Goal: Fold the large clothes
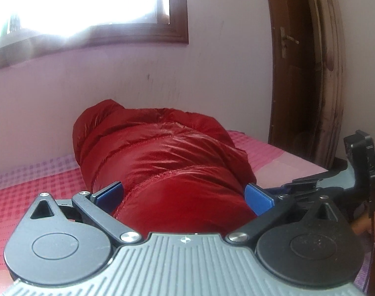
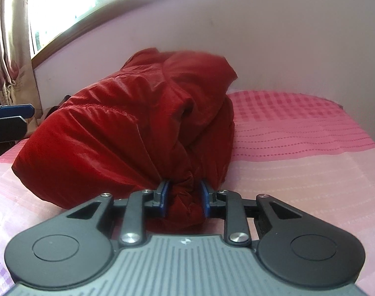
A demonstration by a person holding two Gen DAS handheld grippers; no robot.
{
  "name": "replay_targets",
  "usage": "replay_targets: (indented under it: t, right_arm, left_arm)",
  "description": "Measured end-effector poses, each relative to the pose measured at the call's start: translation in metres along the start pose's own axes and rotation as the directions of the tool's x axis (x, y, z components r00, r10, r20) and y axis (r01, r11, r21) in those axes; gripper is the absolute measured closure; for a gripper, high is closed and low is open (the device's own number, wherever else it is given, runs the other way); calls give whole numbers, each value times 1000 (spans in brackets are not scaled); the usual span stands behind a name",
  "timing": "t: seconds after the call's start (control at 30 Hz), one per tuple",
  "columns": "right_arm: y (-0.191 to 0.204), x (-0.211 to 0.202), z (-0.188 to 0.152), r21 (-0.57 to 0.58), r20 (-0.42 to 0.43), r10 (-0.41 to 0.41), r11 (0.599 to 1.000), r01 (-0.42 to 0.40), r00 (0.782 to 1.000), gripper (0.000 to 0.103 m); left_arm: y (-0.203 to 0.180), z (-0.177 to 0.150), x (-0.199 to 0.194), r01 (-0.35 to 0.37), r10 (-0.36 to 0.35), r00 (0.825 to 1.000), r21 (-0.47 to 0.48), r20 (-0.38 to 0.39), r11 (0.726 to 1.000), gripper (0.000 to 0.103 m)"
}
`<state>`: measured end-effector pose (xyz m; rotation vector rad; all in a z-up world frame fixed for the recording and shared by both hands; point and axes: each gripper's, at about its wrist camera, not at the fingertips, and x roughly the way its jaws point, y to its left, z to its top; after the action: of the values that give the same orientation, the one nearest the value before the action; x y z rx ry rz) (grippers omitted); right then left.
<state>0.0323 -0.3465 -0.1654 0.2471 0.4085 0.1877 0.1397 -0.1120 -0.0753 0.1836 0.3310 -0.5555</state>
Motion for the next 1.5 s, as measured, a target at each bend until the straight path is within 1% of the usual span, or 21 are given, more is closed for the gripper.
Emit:
replay_targets:
  t: [0.07, 0.1, 0.17, 0.2, 0.23, 0.3, 0.5, 0.7, 0.8, 1.0, 1.07, 1.1, 1.3, 1.43, 1.5]
  right_arm:
    - [-1, -1, 0, 8, 1, -8, 1000, 8, 1000, 72]
    - [-2, 0, 0, 12, 0, -12, 1000, 12, 1000, 69]
    - [-5, 1, 1, 33, -5, -34, 999, 34, 999, 55]
    - [-8, 2, 1, 54, -9, -40, 998, 40, 999, 45]
    - [-12, 2, 2, 77, -14, -35, 996, 36, 999, 41]
    - [-16, 3, 3, 98, -21, -26, 995, 28, 999, 36]
    - [-20, 9, 9, 76, -48, -18, 997, 21, 999, 23]
    - [-39, 16, 15, 143, -74, 56, 989, -45, 996, 20]
    - [-44, 17, 17, 161, -77, 68, 985, -55, 995, 14]
    - [-52, 21, 21, 215, -36, 116, 971, -106, 993, 13]
    - [-55, 24, 23, 239, -26, 126, 964, -116, 992, 9]
    - [-56, 25, 23, 253, -18, 131, 960, -122, 991, 7]
    - [-59, 30, 28, 330, 27, 179, 927, -178, 983, 6]
    - [-59, 40, 38, 337, 36, 191, 922, -192, 981, 4]
    - [-57, 42, 42, 327, 31, 178, 928, -178, 984, 4]
  left_arm:
    - [1, -1, 4, -2, 2, 1000, 2, -15, 1000, 0]
    - [3, -1, 6, 0, 0, 1000, 2, -22, 1000, 0]
    - [4, -2, 10, -3, 3, 999, 2, -33, 1000, 0]
    - [4, -2, 11, -3, 3, 999, 1, -36, 1000, 0]
    - [5, -2, 13, -1, 1, 999, -1, -40, 1000, 0]
    - [5, -4, 16, 0, 0, 999, -1, -50, 1000, 0]
    - [-1, -6, 23, -5, 6, 998, 14, -69, 1000, 0]
    - [-4, -7, 28, -12, 14, 997, 30, -75, 999, 0]
    - [-8, -9, 30, -20, 23, 997, 39, -77, 999, 0]
    - [-12, -10, 33, -32, 34, 997, 37, -76, 999, 0]
    - [-13, -10, 33, -33, 35, 996, 36, -76, 999, 0]
    - [-13, -10, 33, -33, 35, 997, 38, -76, 999, 0]
    - [-17, -13, 35, -37, 40, 997, 38, -70, 999, 0]
    - [-20, -15, 36, -42, 44, 997, 32, -68, 999, 0]
    - [-20, -14, 35, -44, 46, 997, 29, -67, 999, 0]
